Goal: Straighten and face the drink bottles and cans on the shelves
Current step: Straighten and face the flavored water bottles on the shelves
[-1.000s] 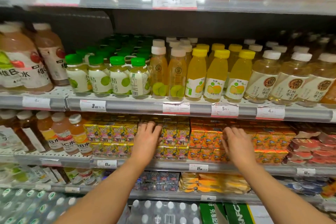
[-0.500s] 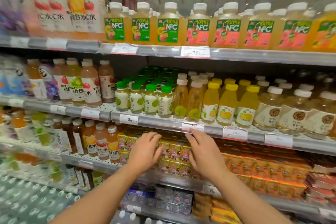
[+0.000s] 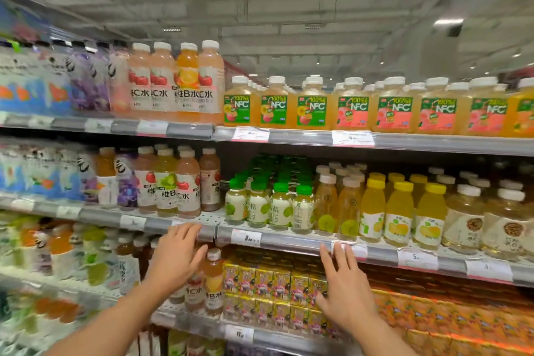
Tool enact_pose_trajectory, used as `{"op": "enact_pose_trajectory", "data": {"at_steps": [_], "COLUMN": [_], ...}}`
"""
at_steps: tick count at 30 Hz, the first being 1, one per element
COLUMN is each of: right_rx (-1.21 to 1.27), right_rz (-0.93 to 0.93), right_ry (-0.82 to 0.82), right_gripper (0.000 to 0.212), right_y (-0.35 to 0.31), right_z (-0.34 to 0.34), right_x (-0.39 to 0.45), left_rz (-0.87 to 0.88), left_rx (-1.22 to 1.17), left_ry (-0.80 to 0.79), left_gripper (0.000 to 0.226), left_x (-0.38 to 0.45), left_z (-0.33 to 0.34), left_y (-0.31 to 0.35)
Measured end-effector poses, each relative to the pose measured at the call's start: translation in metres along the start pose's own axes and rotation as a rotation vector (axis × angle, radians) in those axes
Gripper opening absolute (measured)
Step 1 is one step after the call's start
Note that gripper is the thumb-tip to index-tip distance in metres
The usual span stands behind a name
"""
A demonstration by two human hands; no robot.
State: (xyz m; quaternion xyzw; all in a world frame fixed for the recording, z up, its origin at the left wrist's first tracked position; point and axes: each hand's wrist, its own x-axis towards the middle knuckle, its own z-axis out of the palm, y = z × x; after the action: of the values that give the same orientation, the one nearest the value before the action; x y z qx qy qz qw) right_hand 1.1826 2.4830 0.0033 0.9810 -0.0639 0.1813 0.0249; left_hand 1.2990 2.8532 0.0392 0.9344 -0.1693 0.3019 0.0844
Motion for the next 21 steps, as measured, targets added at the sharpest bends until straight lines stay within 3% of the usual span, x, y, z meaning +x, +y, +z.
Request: {"op": "enact_pose_trajectory", "data": {"at_steps": [4, 10, 21], "right_rx": [-0.040, -0.077, -0.054], "right_rz": [0.094, 0.210, 0.346], "right_ry": [0.007, 0.003, -0.062], "right_gripper": [0.103, 0.104, 0.104], "right_y": [-0.022, -0.049, -0.071], "right_z": [0.002, -0.001, -0.010], "right_x": [0.006, 0.009, 0.013], "left_rz": [-0.015, -0.065, -0.022], "left_rx": [-0.010, -0.061, -0.028], "left_ry": [0.035, -0.039, -0.134], "left_gripper": [0.074, 0.072, 0.074], "left_x": [0.013, 0.032, 0.032], "left_z": [0.007, 0.022, 0.037], "left_y": [-0.069, -0.162, -0.233]}}
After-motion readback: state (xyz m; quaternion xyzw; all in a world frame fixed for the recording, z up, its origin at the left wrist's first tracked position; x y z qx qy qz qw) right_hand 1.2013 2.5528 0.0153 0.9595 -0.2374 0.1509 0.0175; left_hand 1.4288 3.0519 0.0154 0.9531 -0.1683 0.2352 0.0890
